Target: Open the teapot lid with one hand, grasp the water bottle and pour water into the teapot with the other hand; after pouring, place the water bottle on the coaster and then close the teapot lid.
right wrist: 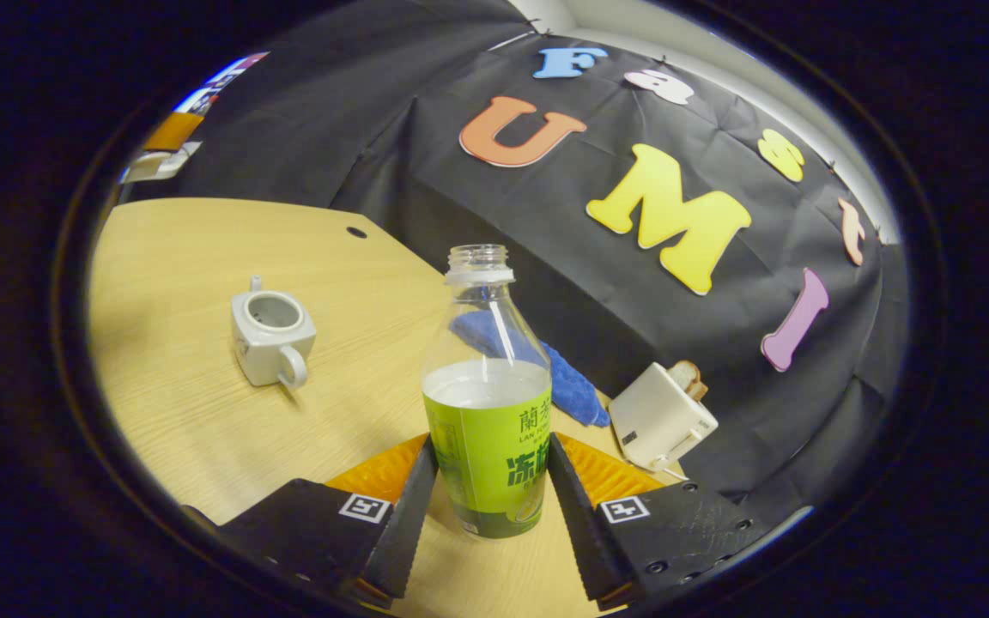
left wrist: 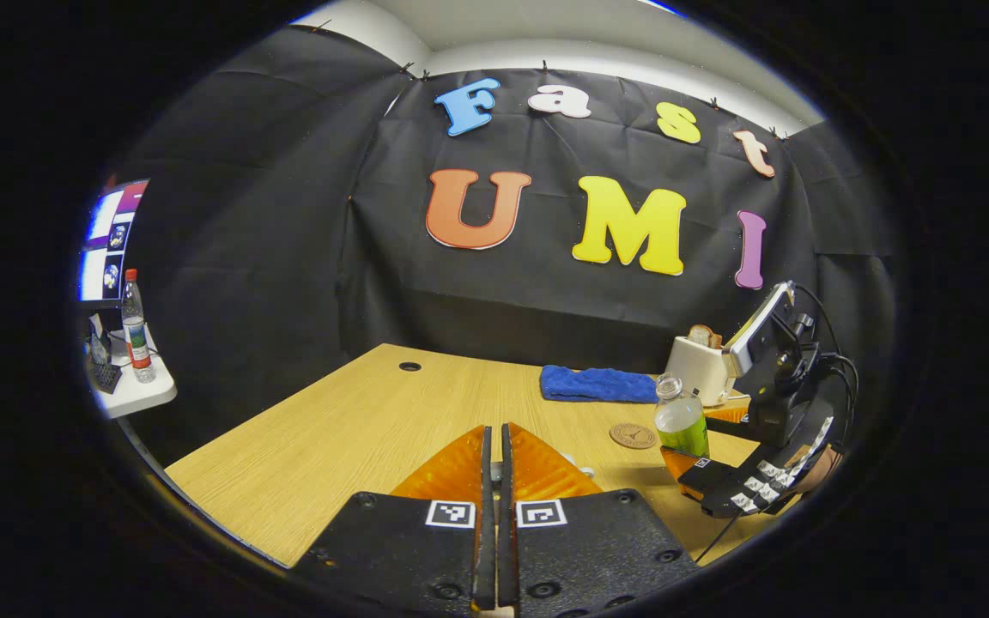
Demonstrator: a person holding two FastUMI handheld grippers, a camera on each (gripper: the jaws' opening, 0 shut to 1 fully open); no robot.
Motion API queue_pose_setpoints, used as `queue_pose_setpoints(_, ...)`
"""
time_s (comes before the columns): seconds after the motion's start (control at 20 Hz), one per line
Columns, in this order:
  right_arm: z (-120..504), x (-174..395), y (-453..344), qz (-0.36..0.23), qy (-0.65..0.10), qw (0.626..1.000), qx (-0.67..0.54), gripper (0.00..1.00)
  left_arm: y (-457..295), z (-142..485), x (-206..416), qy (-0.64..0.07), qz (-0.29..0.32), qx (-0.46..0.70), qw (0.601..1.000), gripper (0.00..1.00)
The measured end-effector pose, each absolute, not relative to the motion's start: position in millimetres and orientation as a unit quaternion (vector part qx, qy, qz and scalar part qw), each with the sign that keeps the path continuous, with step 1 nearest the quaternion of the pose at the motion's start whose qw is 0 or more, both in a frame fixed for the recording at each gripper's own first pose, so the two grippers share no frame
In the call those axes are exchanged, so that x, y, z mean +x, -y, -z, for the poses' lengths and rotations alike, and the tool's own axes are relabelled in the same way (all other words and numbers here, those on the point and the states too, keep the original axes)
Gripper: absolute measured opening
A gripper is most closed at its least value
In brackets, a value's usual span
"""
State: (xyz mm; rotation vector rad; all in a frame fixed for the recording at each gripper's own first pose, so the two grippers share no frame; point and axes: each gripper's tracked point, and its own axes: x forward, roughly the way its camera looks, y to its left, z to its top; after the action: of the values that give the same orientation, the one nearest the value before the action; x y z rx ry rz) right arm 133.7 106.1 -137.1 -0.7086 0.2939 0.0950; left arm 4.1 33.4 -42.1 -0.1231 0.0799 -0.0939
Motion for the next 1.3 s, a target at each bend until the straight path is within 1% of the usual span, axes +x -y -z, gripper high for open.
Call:
queue_pose_setpoints(0.15, 141.6, 134.2, -113.7, -0.05, -0.135, 0.902, -0.408, 0.74, -34.0, 34.4, -2.9, -0.031, 0.061, -0.071, 0.995, 0.03)
queue_pose_setpoints(0.35, 138.5, 135.3, -128.6, -0.046, -0.099, 0.862, -0.495, 0.75, -32.0, 28.3, -7.6, -0.023, 0.078, -0.071, 0.994, 0.03)
queue_pose_setpoints(0.4, 142.5, 137.6, -130.5, -0.047, -0.097, 0.853, -0.511, 0.74, -33.9, 27.6, -8.4, -0.021, 0.077, -0.071, 0.994, 0.03)
queue_pose_setpoints(0.7, 149.7, 143.4, -130.8, -0.037, -0.093, 0.795, -0.598, 0.75, -54.7, 31.3, -5.2, -0.025, 0.062, -0.082, 0.994, 0.04)
queue_pose_setpoints(0.8, 149.4, 144.7, -131.5, -0.039, -0.087, 0.77, -0.631, 0.75, -59.2, 32.1, -4.4, -0.027, 0.06, -0.091, 0.994, 0.03)
queue_pose_setpoints(1.3, 130.5, 155.6, -145.9, -0.024, -0.031, 0.687, -0.726, 0.75, -61.6, 33.4, -10.0, -0.028, 0.071, -0.078, 0.994, 0.03)
